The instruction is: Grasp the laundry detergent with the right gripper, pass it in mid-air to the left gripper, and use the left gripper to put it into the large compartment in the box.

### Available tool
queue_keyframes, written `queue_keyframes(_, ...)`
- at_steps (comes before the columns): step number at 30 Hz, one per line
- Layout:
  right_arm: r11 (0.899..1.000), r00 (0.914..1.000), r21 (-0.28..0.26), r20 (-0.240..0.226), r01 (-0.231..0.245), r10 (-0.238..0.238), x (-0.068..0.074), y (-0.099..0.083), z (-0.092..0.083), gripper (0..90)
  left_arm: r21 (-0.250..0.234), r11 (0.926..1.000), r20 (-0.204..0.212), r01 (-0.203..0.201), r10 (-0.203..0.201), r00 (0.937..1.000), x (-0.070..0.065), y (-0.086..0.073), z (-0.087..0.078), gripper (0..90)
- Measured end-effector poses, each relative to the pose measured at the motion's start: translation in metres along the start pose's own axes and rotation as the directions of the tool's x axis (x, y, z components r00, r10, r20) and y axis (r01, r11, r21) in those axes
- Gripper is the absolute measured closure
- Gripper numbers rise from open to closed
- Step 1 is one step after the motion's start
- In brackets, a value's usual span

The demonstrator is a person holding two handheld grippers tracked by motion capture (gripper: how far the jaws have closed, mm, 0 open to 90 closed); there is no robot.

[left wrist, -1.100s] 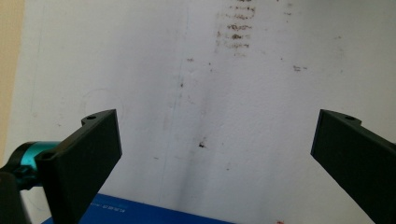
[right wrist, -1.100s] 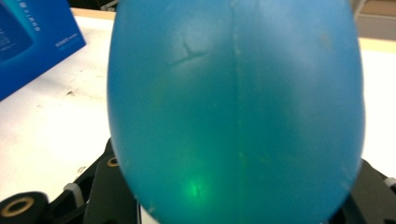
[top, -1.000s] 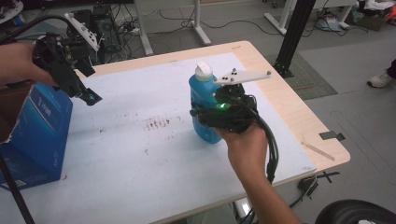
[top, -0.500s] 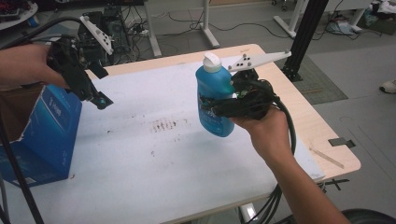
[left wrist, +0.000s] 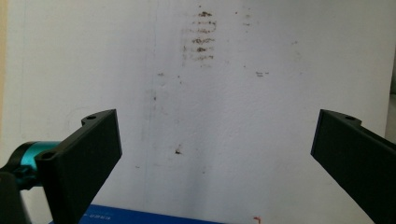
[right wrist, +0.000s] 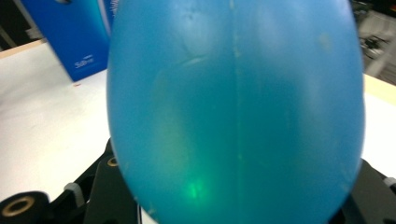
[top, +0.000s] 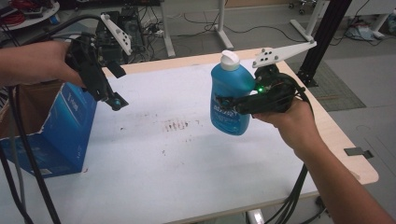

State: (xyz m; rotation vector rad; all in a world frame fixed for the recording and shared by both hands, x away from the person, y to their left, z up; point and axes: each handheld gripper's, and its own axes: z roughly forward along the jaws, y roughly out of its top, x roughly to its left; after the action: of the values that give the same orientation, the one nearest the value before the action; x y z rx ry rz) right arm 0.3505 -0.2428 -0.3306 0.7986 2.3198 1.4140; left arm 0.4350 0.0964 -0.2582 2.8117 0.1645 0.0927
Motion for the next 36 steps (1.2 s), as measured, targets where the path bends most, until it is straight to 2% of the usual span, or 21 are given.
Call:
queue_keyframes(3, 0.999, 0.9977, 0.013, -0.044, 0.052, -0.051, -0.003, 0.005, 0.000, 45.1, -0.002, 0.9999, -0.003, -0.011, 0.011, 0.9999, -0.003, 0.002, -0.001, 1.7)
queue_keyframes(4, 0.996, 0.9942, 0.026, -0.068, 0.085, -0.083, -0.005, 0.008, 0.000, 45.1, 0.001, 0.9999, 0.001, -0.010, 0.010, 0.9999, -0.004, 0.003, -0.002, 1.7)
queue_keyframes(5, 0.996, 0.9942, 0.026, -0.068, 0.085, -0.083, -0.005, 0.008, 0.000, 45.1, 0.003, 0.9999, 0.001, -0.011, 0.011, 0.9999, -0.005, 0.003, -0.002, 1.7)
queue_keyframes(6, 0.993, 0.9897, 0.031, -0.092, 0.113, -0.110, -0.007, 0.012, 0.001, 45.2, 0.003, 0.9999, 0.000, -0.015, 0.015, 0.9999, -0.006, 0.004, -0.002, 1.7)
queue_keyframes(8, 0.992, 0.9877, 0.032, -0.102, 0.122, -0.118, -0.008, 0.013, 0.001, 45.2, 0.002, 0.9999, 0.003, -0.016, 0.016, 0.9999, -0.008, 0.005, -0.003, 1.7)
queue_keyframes(10, 0.989, 0.9795, 0.029, -0.144, 0.147, -0.141, -0.010, 0.018, 0.001, 45.1, 0.001, 0.9999, 0.002, -0.014, 0.014, 0.9999, -0.009, 0.005, -0.003, 1.7)
queue_keyframes(11, 0.989, 0.9795, 0.029, -0.144, 0.147, -0.141, -0.010, 0.018, 0.001, 45.1, 0.001, 0.9999, 0.003, -0.015, 0.015, 0.9999, -0.009, 0.005, -0.004, 1.7)
queue_keyframes(14, 0.987, 0.9695, 0.022, -0.190, 0.162, -0.155, -0.012, 0.022, 0.002, 45.2, 0.000, 0.9999, 0.003, -0.016, 0.016, 0.9999, -0.010, 0.006, -0.004, 1.7)
queue_keyframes(15, 0.985, 0.9611, 0.019, -0.221, 0.174, -0.165, -0.012, 0.024, 0.003, 45.2, -0.002, 0.9999, 0.006, -0.010, 0.010, 0.9999, -0.011, 0.007, -0.004, 1.7)
queue_keyframes(16, 0.985, 0.9611, 0.019, -0.221, 0.174, -0.165, -0.012, 0.024, 0.003, 45.2, 0.000, 0.9999, 0.005, -0.014, 0.014, 0.9999, -0.011, 0.007, -0.005, 1.7)
queue_keyframes(18, 0.983, 0.9540, 0.020, -0.246, 0.182, -0.172, -0.013, 0.026, 0.004, 45.1, -0.002, 0.9998, 0.007, -0.022, 0.022, 0.9997, -0.012, 0.008, -0.004, 1.7)
queue_keyframes(25, 0.977, 0.9251, 0.014, -0.324, 0.214, -0.198, -0.017, 0.030, 0.010, 45.2, -0.001, 0.9996, 0.017, -0.030, 0.030, 0.9994, -0.018, 0.012, -0.005, 1.7)
queue_keyframes(32, 0.967, 0.8942, 0.017, -0.385, 0.254, -0.229, -0.017, 0.037, 0.017, 45.2, 0.000, 0.9991, 0.027, -0.043, 0.043, 0.9987, -0.024, 0.017, -0.004, 1.7)
queue_keyframes(36, 0.960, 0.8796, 0.029, -0.409, 0.278, -0.242, -0.017, 0.041, 0.022, 45.2, -0.001, 0.9987, 0.033, -0.052, 0.052, 0.9981, -0.028, 0.019, -0.004, 1.7)
